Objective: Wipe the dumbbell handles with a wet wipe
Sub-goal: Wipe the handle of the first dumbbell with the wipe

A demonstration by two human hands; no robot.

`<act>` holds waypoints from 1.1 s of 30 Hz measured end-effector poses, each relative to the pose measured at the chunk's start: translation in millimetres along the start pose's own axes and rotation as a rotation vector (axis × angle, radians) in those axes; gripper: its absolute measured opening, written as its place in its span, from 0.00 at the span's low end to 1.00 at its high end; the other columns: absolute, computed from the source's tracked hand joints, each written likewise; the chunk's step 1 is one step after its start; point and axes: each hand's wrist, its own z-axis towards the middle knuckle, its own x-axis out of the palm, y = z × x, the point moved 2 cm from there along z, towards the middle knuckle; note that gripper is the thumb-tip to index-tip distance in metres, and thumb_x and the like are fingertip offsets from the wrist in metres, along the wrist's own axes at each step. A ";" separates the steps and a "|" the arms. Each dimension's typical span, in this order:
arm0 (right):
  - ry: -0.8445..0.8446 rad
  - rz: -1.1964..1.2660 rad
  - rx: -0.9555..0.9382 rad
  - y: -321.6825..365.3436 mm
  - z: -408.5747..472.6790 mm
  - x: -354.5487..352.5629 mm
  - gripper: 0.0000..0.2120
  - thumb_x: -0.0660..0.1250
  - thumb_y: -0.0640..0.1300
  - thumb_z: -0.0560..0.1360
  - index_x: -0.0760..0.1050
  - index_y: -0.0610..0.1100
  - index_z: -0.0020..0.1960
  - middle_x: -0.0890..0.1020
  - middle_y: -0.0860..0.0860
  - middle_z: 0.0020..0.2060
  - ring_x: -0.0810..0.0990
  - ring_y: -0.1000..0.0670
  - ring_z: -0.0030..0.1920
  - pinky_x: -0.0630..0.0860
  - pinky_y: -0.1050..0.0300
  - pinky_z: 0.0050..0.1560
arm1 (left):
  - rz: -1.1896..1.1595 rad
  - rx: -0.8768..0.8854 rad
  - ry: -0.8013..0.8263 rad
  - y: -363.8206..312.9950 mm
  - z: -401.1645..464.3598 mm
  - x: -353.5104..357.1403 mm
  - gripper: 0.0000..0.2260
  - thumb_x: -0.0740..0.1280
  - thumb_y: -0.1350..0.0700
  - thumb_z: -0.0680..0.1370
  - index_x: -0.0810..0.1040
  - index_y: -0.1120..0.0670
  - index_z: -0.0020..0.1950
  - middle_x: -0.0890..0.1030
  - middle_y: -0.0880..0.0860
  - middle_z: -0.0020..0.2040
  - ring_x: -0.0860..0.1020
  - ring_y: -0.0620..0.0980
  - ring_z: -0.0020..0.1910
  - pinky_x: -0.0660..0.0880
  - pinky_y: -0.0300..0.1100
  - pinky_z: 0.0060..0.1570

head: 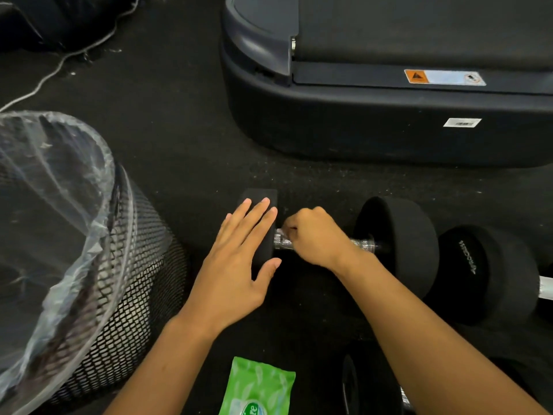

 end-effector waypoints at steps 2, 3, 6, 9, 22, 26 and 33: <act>-0.022 -0.006 -0.056 -3.5 -12.5 0.5 0.11 0.60 0.42 0.76 0.81 0.48 0.52 0.82 0.46 0.50 0.79 0.44 0.52 0.77 0.47 0.51 | -0.004 0.009 0.001 0.8 -0.4 0.4 0.30 0.58 0.45 0.75 0.57 0.50 0.76 0.54 0.45 0.76 0.48 0.45 0.75 0.44 0.43 0.73; -0.022 0.006 -0.058 -6.5 -16.2 -1.7 0.11 0.61 0.41 0.76 0.80 0.48 0.53 0.82 0.48 0.53 0.79 0.46 0.54 0.76 0.48 0.54 | -0.004 0.012 0.000 1.4 -0.7 0.5 0.30 0.58 0.45 0.75 0.57 0.51 0.76 0.54 0.45 0.76 0.48 0.45 0.75 0.44 0.43 0.73; -0.039 -0.003 -0.025 -5.3 -4.1 -3.8 0.11 0.61 0.40 0.76 0.81 0.48 0.52 0.82 0.47 0.50 0.78 0.45 0.54 0.76 0.49 0.54 | -0.008 0.009 -0.006 0.8 -0.4 0.4 0.30 0.59 0.46 0.75 0.57 0.51 0.75 0.55 0.45 0.76 0.48 0.45 0.75 0.45 0.44 0.73; -0.056 -0.103 -0.052 7.2 -7.5 4.6 0.12 0.60 0.39 0.75 0.79 0.46 0.53 0.81 0.42 0.49 0.78 0.39 0.52 0.76 0.50 0.50 | -0.017 0.004 -0.001 0.6 0.7 -0.7 0.30 0.59 0.45 0.75 0.57 0.50 0.75 0.55 0.45 0.76 0.47 0.44 0.75 0.43 0.41 0.73; -0.160 0.059 -0.068 -8.2 -23.8 11.8 0.13 0.64 0.41 0.76 0.78 0.48 0.60 0.81 0.49 0.57 0.78 0.48 0.58 0.72 0.54 0.61 | -0.040 0.007 0.002 1.5 -1.5 0.7 0.29 0.58 0.45 0.76 0.55 0.48 0.76 0.53 0.43 0.76 0.46 0.43 0.75 0.40 0.38 0.72; -0.168 0.069 0.029 -4.3 -3.1 8.3 0.07 0.65 0.43 0.75 0.81 0.49 0.47 0.83 0.48 0.43 0.80 0.47 0.47 0.76 0.52 0.49 | -0.051 0.010 -0.008 1.6 -0.7 0.8 0.29 0.58 0.45 0.76 0.55 0.48 0.75 0.53 0.43 0.76 0.46 0.43 0.75 0.41 0.39 0.73; -0.163 0.004 -0.012 -8.2 -11.4 5.8 0.09 0.62 0.47 0.77 0.80 0.48 0.50 0.82 0.46 0.46 0.80 0.44 0.48 0.76 0.47 0.50 | -0.062 0.010 -0.013 2.0 -1.1 0.9 0.29 0.58 0.45 0.76 0.54 0.46 0.75 0.53 0.42 0.76 0.46 0.42 0.75 0.40 0.39 0.73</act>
